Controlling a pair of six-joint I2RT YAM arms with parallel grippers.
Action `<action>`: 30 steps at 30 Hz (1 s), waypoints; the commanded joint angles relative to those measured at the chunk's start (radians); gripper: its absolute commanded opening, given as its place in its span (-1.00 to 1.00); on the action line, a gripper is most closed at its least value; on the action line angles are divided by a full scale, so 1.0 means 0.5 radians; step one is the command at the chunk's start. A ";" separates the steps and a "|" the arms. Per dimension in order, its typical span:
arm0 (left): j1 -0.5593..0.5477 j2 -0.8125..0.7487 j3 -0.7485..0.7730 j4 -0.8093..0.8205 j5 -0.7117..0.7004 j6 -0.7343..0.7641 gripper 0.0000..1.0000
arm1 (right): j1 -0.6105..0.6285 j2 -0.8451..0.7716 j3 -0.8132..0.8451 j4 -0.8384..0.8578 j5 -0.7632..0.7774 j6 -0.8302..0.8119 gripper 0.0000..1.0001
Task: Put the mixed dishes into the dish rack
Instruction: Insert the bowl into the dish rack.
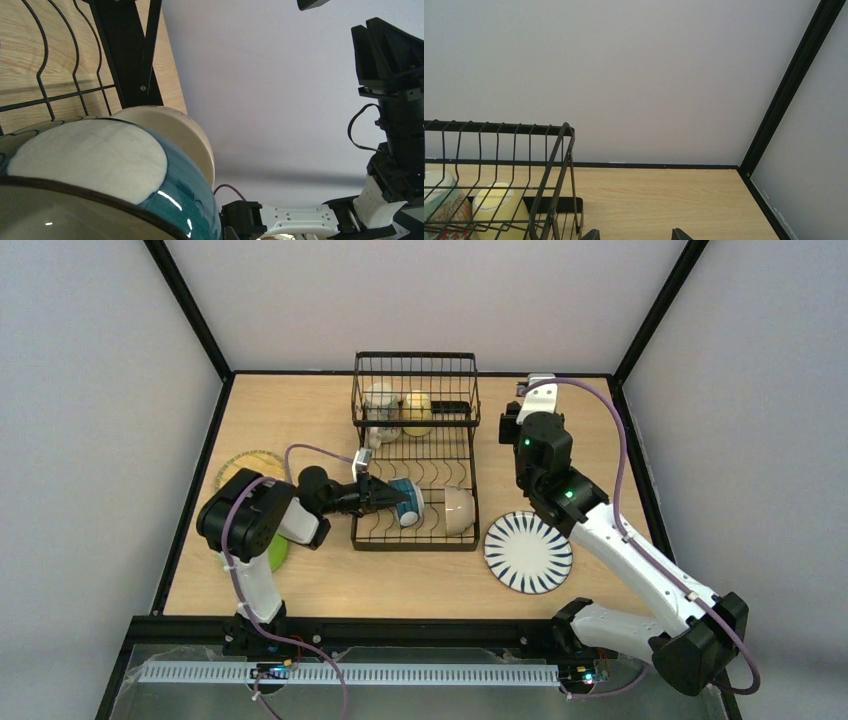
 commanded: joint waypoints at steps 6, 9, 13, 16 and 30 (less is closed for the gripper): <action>-0.022 0.027 -0.129 0.005 -0.059 0.178 -0.97 | -0.011 0.047 -0.020 0.067 -0.093 0.034 0.62; -0.022 0.062 -0.158 0.022 -0.074 0.208 -0.97 | -0.011 0.037 -0.031 0.067 -0.108 0.086 0.62; -0.022 0.089 -0.181 -0.026 -0.099 0.305 -0.97 | -0.011 0.021 -0.072 0.143 -0.148 0.095 0.62; -0.022 0.130 -0.173 -0.121 -0.087 0.437 -0.97 | -0.011 0.017 -0.137 0.201 -0.163 0.111 0.62; -0.022 0.370 -0.222 -0.045 -0.139 0.557 -0.97 | -0.010 0.007 -0.348 0.448 -0.214 0.094 0.64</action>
